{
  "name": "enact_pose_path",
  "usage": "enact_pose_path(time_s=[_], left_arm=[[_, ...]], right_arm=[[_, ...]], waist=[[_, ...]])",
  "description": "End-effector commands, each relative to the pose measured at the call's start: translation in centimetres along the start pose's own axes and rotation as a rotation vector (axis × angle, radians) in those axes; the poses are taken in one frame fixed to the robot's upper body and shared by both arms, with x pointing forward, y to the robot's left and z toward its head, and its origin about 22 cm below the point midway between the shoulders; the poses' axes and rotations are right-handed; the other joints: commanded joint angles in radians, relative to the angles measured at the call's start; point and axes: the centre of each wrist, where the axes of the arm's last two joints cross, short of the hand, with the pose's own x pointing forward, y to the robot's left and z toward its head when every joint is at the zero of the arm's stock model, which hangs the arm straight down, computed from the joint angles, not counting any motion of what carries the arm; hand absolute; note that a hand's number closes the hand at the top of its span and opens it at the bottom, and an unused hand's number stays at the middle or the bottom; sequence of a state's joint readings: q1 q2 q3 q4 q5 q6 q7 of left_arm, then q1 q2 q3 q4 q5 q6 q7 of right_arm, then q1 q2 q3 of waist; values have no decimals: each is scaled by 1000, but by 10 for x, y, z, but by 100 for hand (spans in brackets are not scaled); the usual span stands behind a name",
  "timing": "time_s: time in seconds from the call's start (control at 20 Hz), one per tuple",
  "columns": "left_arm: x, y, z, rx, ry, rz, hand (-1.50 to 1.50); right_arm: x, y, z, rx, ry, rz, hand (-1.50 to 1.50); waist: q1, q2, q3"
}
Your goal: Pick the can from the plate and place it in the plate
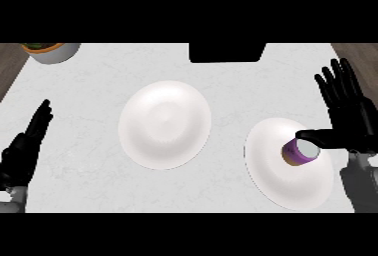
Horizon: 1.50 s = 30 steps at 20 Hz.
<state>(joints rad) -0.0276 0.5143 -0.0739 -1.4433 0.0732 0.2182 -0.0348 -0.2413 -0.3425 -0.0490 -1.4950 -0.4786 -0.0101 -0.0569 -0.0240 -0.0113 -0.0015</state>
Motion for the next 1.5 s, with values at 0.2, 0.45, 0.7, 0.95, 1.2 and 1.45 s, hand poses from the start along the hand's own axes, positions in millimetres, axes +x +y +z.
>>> enact_pose_path(time_s=[0.2, 0.45, 0.7, 0.95, 1.2, 1.45], left_arm=[[-17, -3, 30, -14, -29, -49, 0], [-27, -9, 45, -42, -12, -26, 0], [-17, -5, 24, -37, -24, -26, 0], [-15, -10, 27, -46, -35, -34, 0], [-18, -20, 22, -60, -34, -11, 0], [-31, -1, 25, -47, -37, -43, 0]], right_arm=[[-4, -23, 79, -362, -236, -88, -150], [29, -62, 134, -176, -143, 3, -150], [58, -89, 119, -18, 36, 294, -150], [81, -82, 108, 64, 172, 484, -150], [91, -92, 68, 85, 310, 565, -150], [71, -95, 61, 217, 430, 630, -150]], waist=[[5, 4, 2], [11, 7, 1], [14, 11, 1], [25, 11, 1], [37, 15, 1], [33, 14, 1]])
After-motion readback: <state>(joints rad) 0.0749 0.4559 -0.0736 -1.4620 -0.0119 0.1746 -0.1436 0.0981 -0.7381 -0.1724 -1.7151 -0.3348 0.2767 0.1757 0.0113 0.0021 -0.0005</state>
